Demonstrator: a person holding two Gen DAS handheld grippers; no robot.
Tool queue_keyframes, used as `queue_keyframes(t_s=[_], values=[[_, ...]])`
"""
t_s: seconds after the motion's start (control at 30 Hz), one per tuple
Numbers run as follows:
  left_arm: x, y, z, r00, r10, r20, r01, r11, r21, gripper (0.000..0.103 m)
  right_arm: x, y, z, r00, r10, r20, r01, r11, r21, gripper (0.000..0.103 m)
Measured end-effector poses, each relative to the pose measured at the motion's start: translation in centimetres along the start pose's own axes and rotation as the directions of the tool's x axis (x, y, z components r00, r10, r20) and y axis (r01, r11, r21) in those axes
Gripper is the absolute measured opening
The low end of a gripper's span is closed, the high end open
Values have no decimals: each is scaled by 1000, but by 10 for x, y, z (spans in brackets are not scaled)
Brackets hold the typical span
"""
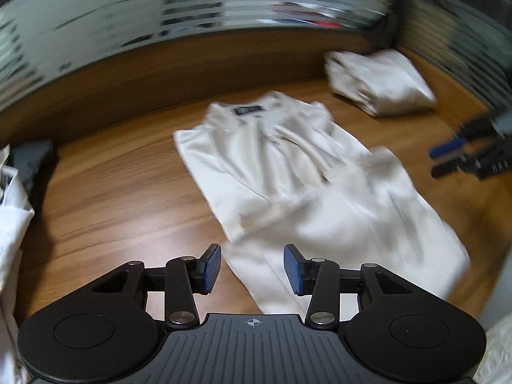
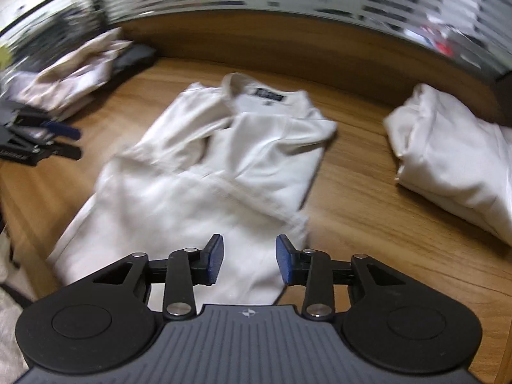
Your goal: Fold clothes
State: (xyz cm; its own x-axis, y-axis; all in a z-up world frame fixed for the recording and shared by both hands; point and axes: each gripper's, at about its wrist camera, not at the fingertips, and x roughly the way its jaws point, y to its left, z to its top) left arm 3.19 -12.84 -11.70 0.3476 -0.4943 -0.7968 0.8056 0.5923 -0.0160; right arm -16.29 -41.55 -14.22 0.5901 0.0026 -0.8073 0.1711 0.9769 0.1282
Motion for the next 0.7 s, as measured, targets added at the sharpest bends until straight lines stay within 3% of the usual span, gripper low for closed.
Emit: queue_keyframes(t_s=[0.13, 0.17, 0.4, 0.7], values=[[-16, -30, -21, 998, -57, -17, 59, 986, 155, 55, -17, 26, -25, 999, 47, -16, -48, 996, -70, 48], [-17, -37, -27, 997, -67, -30, 71, 981, 179, 58, -20, 33, -32, 998, 56, -22, -58, 994, -89, 53], [-9, -83, -58, 991, -73, -114, 100, 963, 249, 61, -25, 83, -77, 990, 84, -110, -110, 961, -254, 56], [11, -117, -83, 990, 20, -136, 28, 940, 340, 64, -6, 111, -115, 992, 36, -122, -98, 828, -552, 55]])
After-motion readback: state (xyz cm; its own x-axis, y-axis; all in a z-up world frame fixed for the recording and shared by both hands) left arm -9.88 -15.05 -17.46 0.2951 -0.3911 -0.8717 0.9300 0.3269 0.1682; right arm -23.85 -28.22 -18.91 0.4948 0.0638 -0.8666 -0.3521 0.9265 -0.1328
